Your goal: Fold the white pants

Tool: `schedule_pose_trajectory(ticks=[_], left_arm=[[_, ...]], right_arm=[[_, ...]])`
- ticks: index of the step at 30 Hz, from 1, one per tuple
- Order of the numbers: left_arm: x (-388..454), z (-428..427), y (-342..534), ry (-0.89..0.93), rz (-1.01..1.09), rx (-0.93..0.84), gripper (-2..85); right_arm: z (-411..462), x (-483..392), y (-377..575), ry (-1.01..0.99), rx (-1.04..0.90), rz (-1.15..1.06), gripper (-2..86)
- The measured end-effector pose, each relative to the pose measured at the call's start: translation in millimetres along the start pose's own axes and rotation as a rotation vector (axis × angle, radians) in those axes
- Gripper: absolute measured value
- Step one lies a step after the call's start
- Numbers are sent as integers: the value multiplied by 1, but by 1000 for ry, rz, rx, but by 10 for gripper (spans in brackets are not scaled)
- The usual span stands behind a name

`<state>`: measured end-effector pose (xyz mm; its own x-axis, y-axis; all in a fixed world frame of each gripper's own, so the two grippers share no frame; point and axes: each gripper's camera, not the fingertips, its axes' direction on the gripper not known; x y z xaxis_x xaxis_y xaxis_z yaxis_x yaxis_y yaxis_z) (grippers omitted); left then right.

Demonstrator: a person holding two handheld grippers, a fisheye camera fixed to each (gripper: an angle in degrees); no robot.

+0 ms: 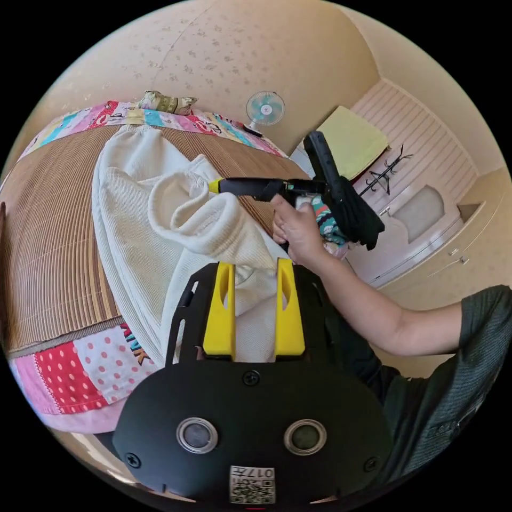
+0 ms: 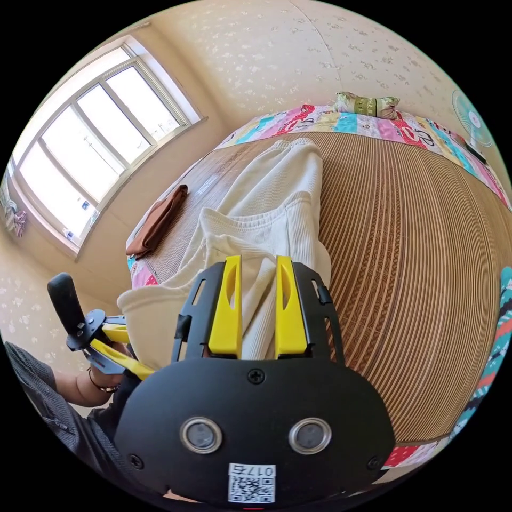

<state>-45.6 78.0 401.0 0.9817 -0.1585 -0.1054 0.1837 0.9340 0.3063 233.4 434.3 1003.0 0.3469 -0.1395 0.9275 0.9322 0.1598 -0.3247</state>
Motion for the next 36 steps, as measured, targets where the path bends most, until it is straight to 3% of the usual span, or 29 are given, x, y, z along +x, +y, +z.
schedule_pose_trajectory(ticks=[5, 7, 9, 10, 15, 19, 22, 26, 29, 33, 36], left_arm=[[0, -45, -37, -116, 179, 60, 47], [-18, -65, -51, -251, 120, 125, 44], [-65, -83, -60, -458, -107, 192, 43], [-77, -83, -61, -470, -153, 177, 46], [-136, -64, -41, -191, -296, 53, 111], [-127, -50, -14, -211, -284, 58, 107], [-114, -57, -4, -156, -217, 129, 42], [-97, -84, -14, -98, -81, 233, 26], [-103, -90, -26, -169, -92, 230, 28], [-148, -60, -34, -252, -305, 31, 76], [-152, -73, -11, -200, -335, 91, 140]], right_arm=[[-34, 4, 16, -91, 145, 7, 77], [-40, 4, 19, -110, 173, 8, 80], [-36, 4, 17, -116, 152, 15, 85], [-30, 4, 14, -112, 126, 26, 91], [-1, -5, 2, -72, 14, 15, 115], [23, -15, -6, -37, -72, -8, 96], [23, -24, -13, -4, -124, -6, 57], [-49, -47, 4, -23, 179, -120, 41], [-80, -35, 18, 6, 310, -52, 43], [-51, 14, 9, 29, 95, 159, 56], [-58, 35, 28, -38, 81, 207, 102]])
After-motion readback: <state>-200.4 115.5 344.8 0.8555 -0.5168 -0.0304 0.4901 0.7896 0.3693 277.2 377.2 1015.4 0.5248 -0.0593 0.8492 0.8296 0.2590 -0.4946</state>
